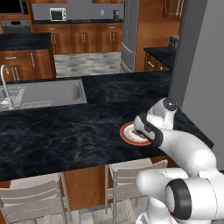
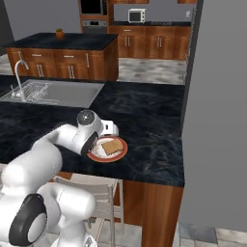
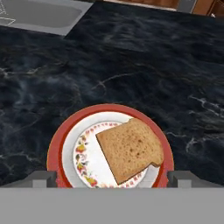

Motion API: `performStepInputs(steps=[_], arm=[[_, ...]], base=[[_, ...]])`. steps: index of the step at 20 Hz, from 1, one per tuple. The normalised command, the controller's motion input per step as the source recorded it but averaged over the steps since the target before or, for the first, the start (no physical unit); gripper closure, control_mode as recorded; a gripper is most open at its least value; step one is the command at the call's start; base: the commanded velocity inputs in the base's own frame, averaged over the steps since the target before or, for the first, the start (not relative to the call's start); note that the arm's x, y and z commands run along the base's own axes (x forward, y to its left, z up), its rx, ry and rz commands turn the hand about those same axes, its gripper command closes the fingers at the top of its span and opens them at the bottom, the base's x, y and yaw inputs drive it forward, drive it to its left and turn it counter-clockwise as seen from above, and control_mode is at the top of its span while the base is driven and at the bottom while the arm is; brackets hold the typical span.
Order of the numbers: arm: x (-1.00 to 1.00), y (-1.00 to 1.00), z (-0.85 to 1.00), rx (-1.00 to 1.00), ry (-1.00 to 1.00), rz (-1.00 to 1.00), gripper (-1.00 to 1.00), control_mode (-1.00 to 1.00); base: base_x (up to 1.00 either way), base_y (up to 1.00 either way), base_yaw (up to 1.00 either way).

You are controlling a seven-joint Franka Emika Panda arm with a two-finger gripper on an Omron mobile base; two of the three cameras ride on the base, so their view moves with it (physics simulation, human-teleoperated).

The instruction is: Start the toaster. Once the lever pops up, take the bread to the plate on the dining counter.

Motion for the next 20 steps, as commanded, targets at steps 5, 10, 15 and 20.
performStepInputs(steps=[5, 10, 15, 20], arm=[[-0.41, 0.00, 0.16, -0.05, 0.22, -0.06, -1.00, -1.00], [-0.54, 0.00, 0.05, 0.00, 0.18, 0.01, -1.00, -1.00], [-0.66, 0.10, 0.02, 0.00, 0.11, 0.01, -1.00, -1.00], [-0.91, 0.04, 0.29, 0.00, 0.04, -0.05, -1.00, -1.00]], base=[[0.00, 0.00, 0.00], [0.00, 0.00, 0.00], [0.00, 0.00, 0.00], [0.00, 0.00, 0.00]])
